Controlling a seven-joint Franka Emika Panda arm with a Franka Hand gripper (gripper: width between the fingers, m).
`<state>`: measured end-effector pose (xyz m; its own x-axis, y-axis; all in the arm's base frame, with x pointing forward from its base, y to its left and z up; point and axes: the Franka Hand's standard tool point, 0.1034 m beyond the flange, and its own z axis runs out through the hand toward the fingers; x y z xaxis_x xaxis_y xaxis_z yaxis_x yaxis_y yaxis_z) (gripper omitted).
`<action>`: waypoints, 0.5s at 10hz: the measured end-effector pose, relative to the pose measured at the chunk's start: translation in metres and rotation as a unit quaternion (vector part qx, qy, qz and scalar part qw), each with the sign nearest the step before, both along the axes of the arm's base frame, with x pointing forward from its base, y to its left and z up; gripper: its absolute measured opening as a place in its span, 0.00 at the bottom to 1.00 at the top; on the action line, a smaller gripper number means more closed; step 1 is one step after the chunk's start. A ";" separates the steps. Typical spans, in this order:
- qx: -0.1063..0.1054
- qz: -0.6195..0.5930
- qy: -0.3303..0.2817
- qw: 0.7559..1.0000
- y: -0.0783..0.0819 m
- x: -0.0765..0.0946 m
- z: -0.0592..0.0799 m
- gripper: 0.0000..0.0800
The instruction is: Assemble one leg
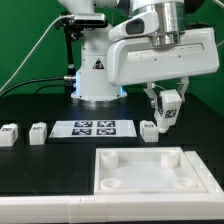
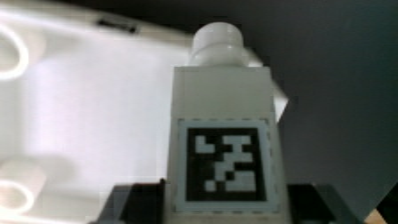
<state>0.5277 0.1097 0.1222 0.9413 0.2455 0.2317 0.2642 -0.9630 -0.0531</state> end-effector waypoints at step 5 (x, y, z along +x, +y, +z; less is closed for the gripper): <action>-0.001 0.042 0.000 0.999 -0.010 0.056 0.001 0.37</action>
Offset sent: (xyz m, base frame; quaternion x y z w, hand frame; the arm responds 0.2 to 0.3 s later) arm 0.0535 0.0017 0.0019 0.0244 0.0156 -0.0510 0.9983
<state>0.5839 0.0999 0.1233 0.9173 0.3242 0.2312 0.3442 -0.9375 -0.0510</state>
